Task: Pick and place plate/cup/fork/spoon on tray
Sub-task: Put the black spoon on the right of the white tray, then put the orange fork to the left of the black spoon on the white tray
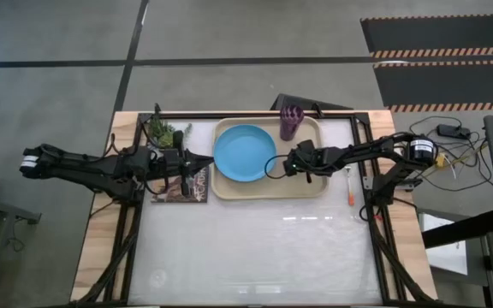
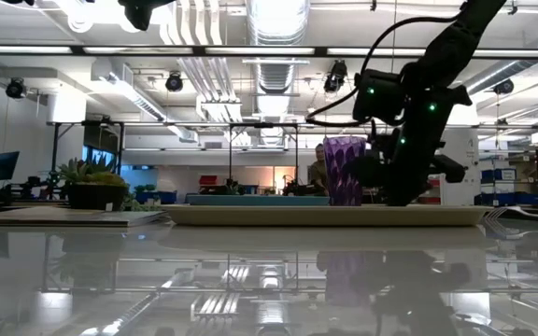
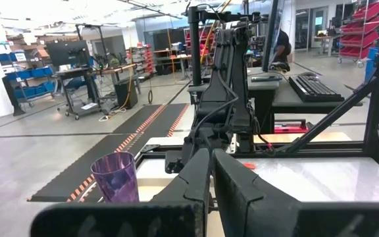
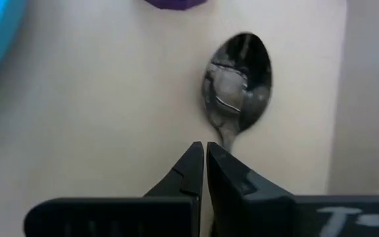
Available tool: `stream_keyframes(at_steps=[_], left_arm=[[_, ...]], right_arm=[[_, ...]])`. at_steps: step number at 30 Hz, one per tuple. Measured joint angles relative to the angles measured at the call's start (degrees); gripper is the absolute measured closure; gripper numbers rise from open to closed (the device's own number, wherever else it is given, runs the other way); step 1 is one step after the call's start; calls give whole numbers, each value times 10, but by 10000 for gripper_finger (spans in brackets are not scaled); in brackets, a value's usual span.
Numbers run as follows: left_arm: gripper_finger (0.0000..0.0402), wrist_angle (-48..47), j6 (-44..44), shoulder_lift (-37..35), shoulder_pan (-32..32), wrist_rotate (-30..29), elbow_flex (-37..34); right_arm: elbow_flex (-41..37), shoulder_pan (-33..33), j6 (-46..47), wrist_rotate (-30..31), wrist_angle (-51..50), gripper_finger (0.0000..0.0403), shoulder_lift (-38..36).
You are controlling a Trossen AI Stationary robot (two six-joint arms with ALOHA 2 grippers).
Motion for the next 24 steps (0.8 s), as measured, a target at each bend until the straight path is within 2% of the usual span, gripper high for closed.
stream_keyframes(at_steps=[24], left_arm=[[398,0,0,0,0,0,0]], right_arm=[[0,-1,16,26,-35,394,-16]])
